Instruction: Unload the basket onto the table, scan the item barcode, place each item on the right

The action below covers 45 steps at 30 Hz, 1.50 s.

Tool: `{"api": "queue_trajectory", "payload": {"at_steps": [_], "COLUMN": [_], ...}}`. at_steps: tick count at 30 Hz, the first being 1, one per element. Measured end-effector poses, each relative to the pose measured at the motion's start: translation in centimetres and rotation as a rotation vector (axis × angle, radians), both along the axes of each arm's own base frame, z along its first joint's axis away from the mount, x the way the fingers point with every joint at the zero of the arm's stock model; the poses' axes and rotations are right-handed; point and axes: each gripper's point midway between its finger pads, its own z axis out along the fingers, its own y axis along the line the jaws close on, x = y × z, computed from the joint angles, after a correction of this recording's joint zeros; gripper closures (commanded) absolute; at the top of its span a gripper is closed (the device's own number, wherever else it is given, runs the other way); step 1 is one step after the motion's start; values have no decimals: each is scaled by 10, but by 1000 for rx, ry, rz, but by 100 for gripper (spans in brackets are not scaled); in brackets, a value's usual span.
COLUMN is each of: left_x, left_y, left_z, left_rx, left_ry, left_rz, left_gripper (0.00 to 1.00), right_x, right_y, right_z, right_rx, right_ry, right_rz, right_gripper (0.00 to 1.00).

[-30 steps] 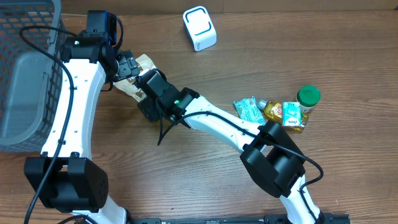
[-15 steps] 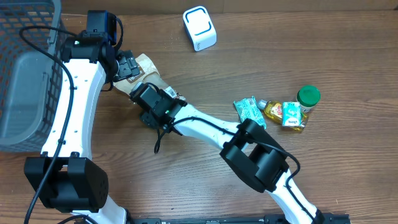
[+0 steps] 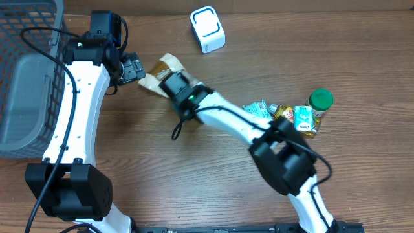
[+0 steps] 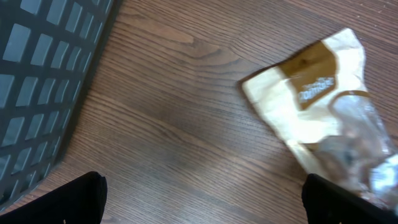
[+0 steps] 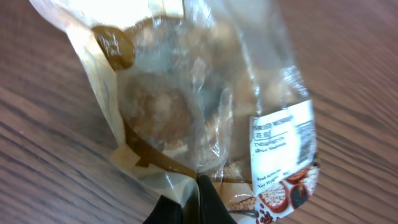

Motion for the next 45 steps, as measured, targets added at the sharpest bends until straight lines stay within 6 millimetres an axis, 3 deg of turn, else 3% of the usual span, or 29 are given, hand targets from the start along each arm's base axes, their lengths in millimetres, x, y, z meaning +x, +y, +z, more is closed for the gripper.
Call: {"api": "queue_trajectory", "payload": {"at_steps": [2,8,11,19,23,28,34,38,45], "left_x": [0,0,0,0,0,0,0,0,0], "left_y": [0,0,0,0,0,0,0,0,-1], "left_z": [0,0,0,0,0,0,0,0,0], "left_rx": [0,0,0,0,0,0,-1,-2,-3], "left_ry": [0,0,0,0,0,0,0,0,-1], "left_rz": [0,0,0,0,0,0,0,-1,-1], "left_gripper": [0,0,0,0,0,0,0,0,1], "right_x": [6,21,22,2,10,39,90,120,164], "right_y": [-5,-12,-11,-7,3,15,-2,-8,-18], "right_z": [18,111,137,129,139,178,223,225,201], "right_rx": [65,412,543,626,703,904,1120,1208,1360], "right_ry": [8,29,56,208,188,107,-33,-106,-184], "right_rz": [-32,-37,-7,-28,-19,-8,-16,-16,-30], "right_gripper": [96,96,96,96,96,96,96,96,96]}}
